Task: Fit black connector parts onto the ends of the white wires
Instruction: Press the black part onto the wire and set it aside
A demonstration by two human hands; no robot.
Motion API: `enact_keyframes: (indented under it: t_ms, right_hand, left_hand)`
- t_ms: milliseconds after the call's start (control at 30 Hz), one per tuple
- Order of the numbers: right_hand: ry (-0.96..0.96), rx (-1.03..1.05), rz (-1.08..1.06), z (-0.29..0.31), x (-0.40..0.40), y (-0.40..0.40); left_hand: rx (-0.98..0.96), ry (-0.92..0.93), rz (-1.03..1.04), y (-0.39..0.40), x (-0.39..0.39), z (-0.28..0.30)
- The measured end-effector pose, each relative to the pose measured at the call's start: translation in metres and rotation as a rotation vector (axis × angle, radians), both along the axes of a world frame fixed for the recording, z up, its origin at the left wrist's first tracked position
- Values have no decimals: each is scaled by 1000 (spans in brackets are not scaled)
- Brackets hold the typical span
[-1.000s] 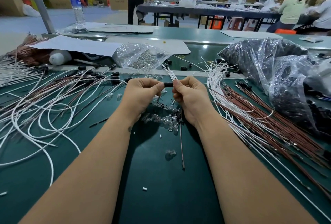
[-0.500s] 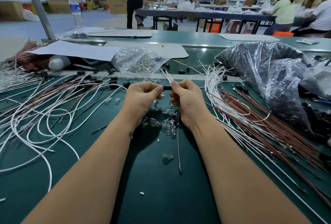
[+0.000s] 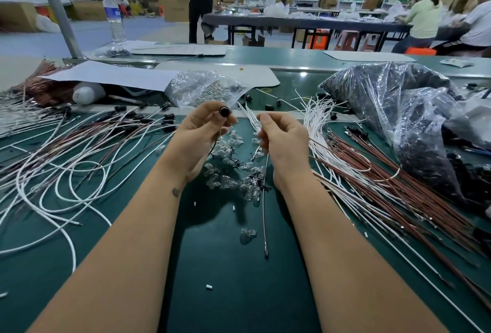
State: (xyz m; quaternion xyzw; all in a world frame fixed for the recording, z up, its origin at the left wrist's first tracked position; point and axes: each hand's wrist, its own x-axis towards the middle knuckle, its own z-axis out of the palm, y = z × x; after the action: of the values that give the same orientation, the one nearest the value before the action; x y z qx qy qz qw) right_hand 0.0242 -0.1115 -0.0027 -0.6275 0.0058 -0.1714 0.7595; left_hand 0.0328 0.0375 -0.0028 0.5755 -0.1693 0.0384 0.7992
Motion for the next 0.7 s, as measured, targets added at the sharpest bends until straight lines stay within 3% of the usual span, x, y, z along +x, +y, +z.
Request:
enact_keyframes:
  t_ms: [700]
  right_hand:
    - [-75, 7, 150, 4, -7, 3]
  left_hand:
    - [87, -37, -101, 2, 2, -4]
